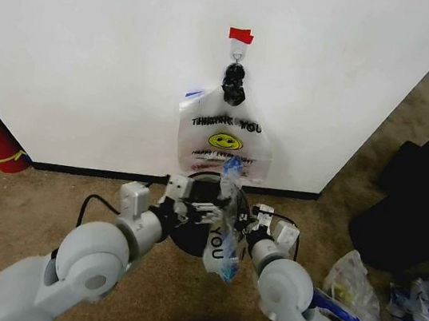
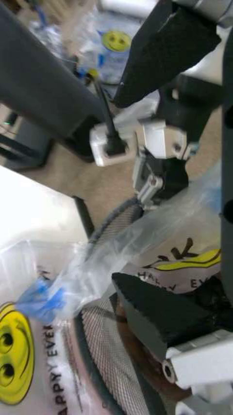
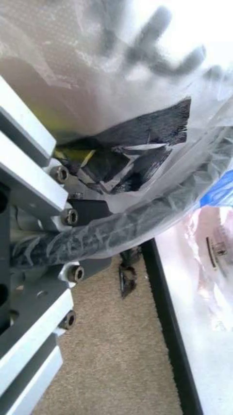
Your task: Pick up the garbage bag from the wall and place it over the trash bin.
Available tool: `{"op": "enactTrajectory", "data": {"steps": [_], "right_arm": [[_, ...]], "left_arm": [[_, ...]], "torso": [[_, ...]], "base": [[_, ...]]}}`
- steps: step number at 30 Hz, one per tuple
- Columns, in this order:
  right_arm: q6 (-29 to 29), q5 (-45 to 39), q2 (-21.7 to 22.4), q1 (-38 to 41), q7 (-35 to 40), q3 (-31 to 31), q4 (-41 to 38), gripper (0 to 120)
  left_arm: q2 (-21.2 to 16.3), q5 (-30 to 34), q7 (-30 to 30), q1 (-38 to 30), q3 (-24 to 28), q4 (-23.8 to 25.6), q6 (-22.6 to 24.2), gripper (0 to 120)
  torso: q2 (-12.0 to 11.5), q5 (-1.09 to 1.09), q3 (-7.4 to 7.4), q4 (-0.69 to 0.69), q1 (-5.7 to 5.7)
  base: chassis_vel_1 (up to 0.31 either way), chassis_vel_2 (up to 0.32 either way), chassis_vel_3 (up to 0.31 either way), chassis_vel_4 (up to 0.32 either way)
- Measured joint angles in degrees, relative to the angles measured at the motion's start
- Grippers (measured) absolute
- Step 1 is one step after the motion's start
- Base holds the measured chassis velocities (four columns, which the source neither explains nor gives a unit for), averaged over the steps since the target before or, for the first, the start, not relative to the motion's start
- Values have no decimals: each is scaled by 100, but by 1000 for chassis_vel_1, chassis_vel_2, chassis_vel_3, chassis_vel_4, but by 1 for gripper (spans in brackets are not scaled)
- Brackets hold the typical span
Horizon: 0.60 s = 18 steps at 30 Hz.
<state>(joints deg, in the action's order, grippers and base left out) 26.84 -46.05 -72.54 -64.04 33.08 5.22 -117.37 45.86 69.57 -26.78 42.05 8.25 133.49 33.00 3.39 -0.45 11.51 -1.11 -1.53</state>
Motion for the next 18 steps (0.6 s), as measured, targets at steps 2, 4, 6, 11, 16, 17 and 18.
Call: {"op": "enactTrajectory", "data": {"steps": [2, 4, 6, 11, 16, 17, 18], "right_arm": [[1, 33, 6, -19, -20, 8, -42, 0], [2, 35, 16, -30, -26, 14, -58, 0], [9, 31, 50, -59, -35, 27, -90, 0], [30, -101, 115, -96, -34, 77, -153, 0], [38, -196, 148, -55, -1, 99, -119, 0], [38, -196, 148, -55, -1, 99, -119, 0], [37, -203, 149, -51, -1, 100, -104, 0]], "left_arm": [[37, 1, -64, -237, 205, -198, 37, 100], [54, 1, -85, -287, 249, -266, 45, 100], [111, -8, -162, -374, 325, -441, 57, 100], [225, -140, -259, -445, 467, -769, 102, 94], [321, -60, -311, -424, 521, -840, 102, 74], [321, -60, -311, -424, 521, -840, 102, 74], [335, -59, -314, -422, 532, -851, 102, 69]], "torso": [[0, 0, 0, 0, 0], [0, -1, 0, 0, 0], [0, -1, 0, 0, 0], [0, 0, 0, 0, 0], [0, 0, 0, 1, 0], [0, 0, 0, 1, 0], [0, 0, 0, 1, 0]], "base": [[0, 0, 0, 0], [0, 0, 0, 0], [0, 0, 0, 0], [0, 0, 0, 0], [0, 0, 0, 0], [0, 0, 0, 0], [0, 0, 0, 0]]}}
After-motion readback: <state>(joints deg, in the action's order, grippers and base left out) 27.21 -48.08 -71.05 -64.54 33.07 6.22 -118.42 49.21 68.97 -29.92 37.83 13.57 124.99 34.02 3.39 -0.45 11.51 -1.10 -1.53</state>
